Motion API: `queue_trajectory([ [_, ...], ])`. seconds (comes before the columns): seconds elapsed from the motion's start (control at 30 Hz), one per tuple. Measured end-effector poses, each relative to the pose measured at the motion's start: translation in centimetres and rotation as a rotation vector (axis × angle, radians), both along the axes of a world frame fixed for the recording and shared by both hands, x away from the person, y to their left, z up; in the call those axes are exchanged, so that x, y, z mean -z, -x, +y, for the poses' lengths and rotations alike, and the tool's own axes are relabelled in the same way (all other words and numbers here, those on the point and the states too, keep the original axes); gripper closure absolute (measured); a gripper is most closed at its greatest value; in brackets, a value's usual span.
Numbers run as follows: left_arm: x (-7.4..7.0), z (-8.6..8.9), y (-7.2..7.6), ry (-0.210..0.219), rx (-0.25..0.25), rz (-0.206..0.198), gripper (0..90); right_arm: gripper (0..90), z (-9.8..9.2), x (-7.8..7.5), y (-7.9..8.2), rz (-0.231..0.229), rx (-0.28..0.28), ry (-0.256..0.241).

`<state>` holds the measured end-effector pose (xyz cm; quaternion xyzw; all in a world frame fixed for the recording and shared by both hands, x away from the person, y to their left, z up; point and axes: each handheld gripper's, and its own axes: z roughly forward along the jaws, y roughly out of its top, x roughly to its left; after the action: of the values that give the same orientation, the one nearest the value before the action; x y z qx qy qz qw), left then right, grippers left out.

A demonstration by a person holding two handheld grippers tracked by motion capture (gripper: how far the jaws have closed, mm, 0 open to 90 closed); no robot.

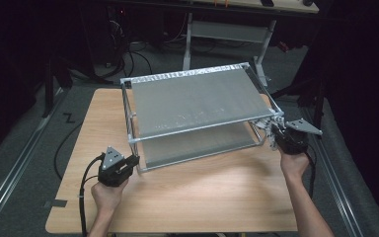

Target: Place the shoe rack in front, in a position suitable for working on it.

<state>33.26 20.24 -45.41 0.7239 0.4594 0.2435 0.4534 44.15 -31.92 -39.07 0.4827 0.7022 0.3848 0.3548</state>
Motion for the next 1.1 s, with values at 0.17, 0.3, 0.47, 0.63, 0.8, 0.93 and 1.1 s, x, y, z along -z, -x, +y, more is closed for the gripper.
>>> queue_trajectory([
  [0.17,0.0,0.1,0.1,-0.001,0.0,-0.001,80.6,82.1,0.4,1.4,-0.3,0.036,0.004,0.0],
  [0.3,0.1,0.1,0.1,0.003,-0.003,-0.003,80.5,82.1,0.5,2.9,-0.5,0.069,0.01,0.008],
  [0.47,0.1,0.1,0.2,0.004,-0.004,-0.004,80.5,82.1,0.4,4.9,-0.9,0.12,0.027,0.017],
  [0.63,0.1,0.3,0.2,0.022,-0.022,-0.003,80.3,82.1,0.5,6.7,-0.7,0.166,0.02,0.034],
  [0.8,0.2,0.4,0.2,0.027,-0.029,-0.002,80.2,82.1,0.5,7.9,-0.7,0.221,0.014,0.036],
  [0.93,0.2,0.6,0.2,0.033,-0.036,-0.002,80.0,82.1,0.7,8.9,-0.7,0.259,0.0,0.041],
  [1.1,0.2,0.7,0.2,0.034,-0.045,-0.004,80.0,82.1,1.1,9.7,0.2,0.283,-0.026,0.044],
])
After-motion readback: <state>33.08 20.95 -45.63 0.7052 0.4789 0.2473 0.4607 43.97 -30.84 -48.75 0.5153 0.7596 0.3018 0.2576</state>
